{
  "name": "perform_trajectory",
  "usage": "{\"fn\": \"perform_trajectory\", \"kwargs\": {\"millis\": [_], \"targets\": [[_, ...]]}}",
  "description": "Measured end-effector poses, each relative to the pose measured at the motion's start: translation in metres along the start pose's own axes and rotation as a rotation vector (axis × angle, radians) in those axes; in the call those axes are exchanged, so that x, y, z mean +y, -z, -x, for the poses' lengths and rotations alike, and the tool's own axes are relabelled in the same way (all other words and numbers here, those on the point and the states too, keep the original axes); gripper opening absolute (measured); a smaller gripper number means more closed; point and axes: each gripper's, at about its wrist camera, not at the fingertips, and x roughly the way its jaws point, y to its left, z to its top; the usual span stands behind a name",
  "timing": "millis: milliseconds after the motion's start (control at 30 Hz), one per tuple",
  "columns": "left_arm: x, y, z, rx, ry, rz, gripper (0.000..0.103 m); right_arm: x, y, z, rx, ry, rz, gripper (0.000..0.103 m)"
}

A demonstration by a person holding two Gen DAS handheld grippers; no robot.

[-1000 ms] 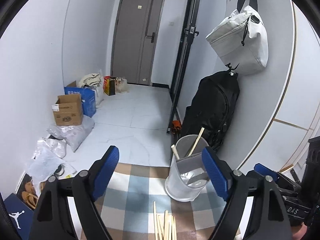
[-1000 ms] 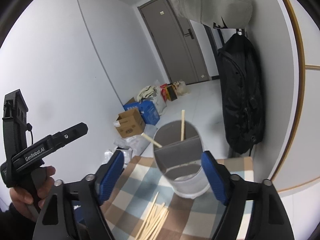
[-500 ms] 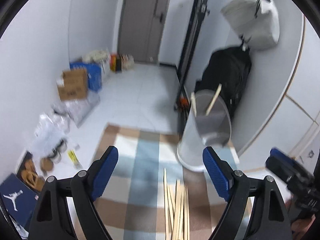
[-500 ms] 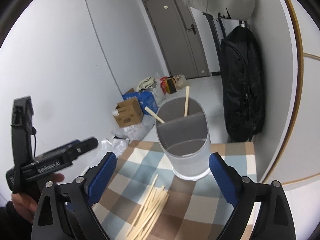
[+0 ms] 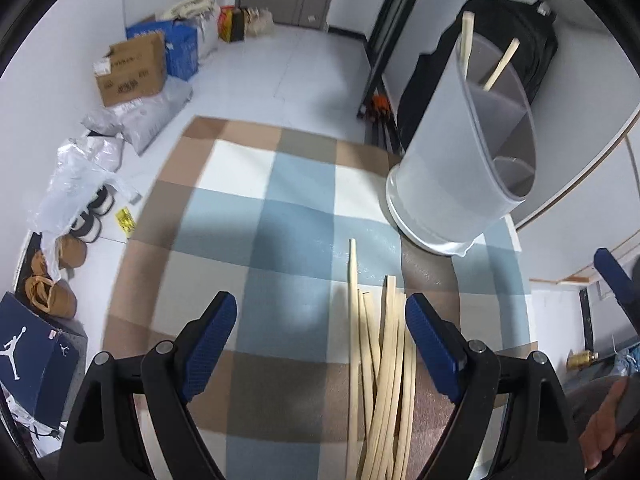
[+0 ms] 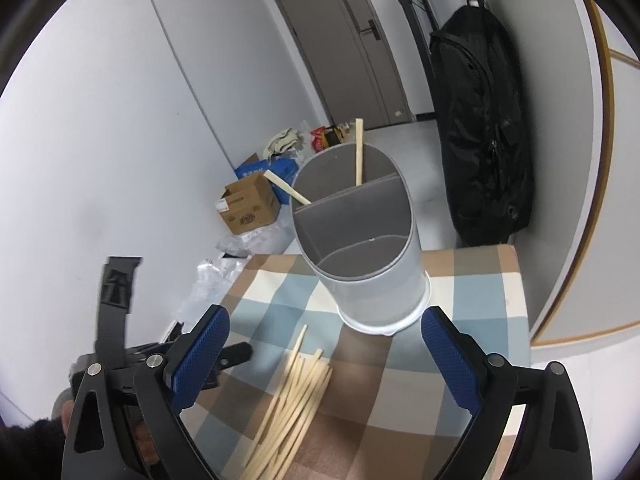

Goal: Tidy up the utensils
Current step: 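Lower the left tool to the stick pile and close on a stick, then grasp a wooden stick with the right tool while the left tool lifts its stick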

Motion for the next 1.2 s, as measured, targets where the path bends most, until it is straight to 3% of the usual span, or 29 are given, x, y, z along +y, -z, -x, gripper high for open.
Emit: {"fn": "perform_trajectory", "kwargs": {"millis": [267,433,567,733,800,833,1200], "targets": [[-0.018,-0.012,-0.036,0.125,-0.034,-0.059,0.072,-0.019,-0.007,-0.002,0.013,0.006,-0.066,0.097],[-0.020,-0.016,-0.046,0.152,-0.066,-0.063,0.053,-0.031,-0.006,-0.003,0.034,0.009,-0.115,0.097],[-0.021,-0.016,-0.044,0.138,-0.062,-0.027,0.051,-0.039,-0.005,-0.004,0.050,0.011,-0.140,0.097],[-0.030,-0.020,-0.047,0.127,-0.058,-0.039,0.027,-0.046,-0.006,-0.004,0.059,-0.002,-0.185,0.097],[-0.027,-0.018,-0.045,0.118,-0.056,-0.020,0.007,-0.048,-0.006,-0.003,0.063,-0.011,-0.192,0.097],[-0.025,-0.016,-0.044,0.120,-0.045,-0.008,0.004,-0.048,-0.005,-0.003,0.062,-0.012,-0.190,0.097],[-0.014,-0.015,-0.010,0.025,0.039,0.057,0.001,-0.044,0.002,-0.005,0.083,0.003,-0.161,0.097]]}}
